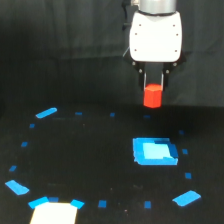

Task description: Pick up the red object from the table

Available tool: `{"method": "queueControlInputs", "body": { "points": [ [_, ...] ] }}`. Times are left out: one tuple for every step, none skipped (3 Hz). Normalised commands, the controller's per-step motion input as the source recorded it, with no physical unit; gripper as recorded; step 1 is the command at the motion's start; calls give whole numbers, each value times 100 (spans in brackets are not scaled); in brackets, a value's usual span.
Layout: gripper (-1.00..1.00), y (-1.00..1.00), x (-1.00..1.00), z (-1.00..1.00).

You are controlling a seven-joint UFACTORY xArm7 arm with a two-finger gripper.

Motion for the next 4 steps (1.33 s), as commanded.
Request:
{"method": "queueControlInputs", "body": {
  "points": [
    [-94,-2,-31,-21],
    [-100,24,-15,-23],
    [-99,-9,-21,-22],
    [-93,20,-31,-14]
  ]
}}
